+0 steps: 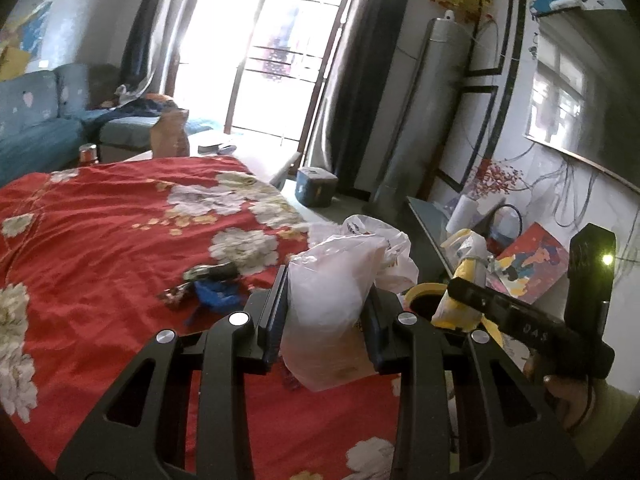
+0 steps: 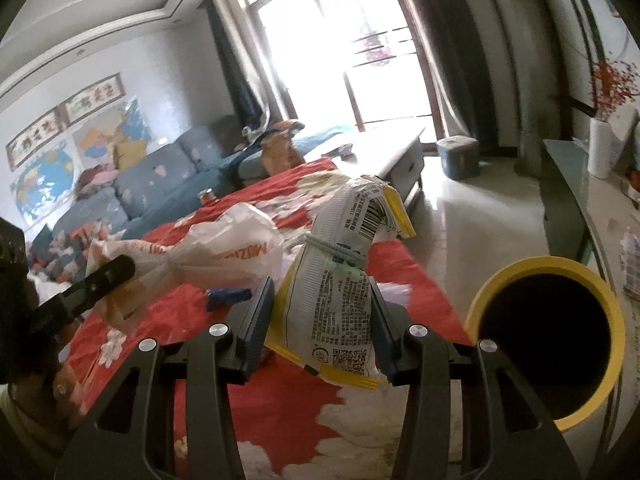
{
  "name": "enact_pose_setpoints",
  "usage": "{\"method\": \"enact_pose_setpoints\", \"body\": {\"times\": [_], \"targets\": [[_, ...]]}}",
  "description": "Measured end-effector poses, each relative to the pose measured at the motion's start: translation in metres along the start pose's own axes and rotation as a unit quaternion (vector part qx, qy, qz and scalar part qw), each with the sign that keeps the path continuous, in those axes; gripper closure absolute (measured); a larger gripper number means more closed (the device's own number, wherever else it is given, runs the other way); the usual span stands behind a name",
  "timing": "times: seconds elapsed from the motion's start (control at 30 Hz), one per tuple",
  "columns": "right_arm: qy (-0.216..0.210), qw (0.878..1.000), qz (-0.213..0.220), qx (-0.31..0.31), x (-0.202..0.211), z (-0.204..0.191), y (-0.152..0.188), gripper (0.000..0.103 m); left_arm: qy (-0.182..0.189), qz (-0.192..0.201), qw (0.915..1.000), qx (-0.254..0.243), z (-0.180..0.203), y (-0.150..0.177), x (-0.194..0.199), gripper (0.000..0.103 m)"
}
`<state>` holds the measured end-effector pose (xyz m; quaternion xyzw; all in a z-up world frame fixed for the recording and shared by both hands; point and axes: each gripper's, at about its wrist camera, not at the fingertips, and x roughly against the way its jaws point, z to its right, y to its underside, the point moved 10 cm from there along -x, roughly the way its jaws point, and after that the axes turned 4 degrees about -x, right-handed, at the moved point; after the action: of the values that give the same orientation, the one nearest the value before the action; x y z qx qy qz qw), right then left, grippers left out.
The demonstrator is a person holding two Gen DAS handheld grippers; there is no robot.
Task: Collect trash
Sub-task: 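Carry both bags over the yellow-rimmed bin and open both tools to drop them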
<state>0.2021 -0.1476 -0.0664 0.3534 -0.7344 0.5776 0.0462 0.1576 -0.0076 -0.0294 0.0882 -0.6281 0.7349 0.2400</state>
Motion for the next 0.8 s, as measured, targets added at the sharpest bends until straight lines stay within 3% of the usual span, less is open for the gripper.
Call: {"method": "enact_pose_setpoints", "body": {"times": [0.8], "targets": [[0.091, 0.993, 0.028, -0.067, 0.032, 0.114, -0.016, 0.06, 0.061, -0.033, 0.9967, -0.043, 0.084, 0.001, -0.058, 0.077]]}}
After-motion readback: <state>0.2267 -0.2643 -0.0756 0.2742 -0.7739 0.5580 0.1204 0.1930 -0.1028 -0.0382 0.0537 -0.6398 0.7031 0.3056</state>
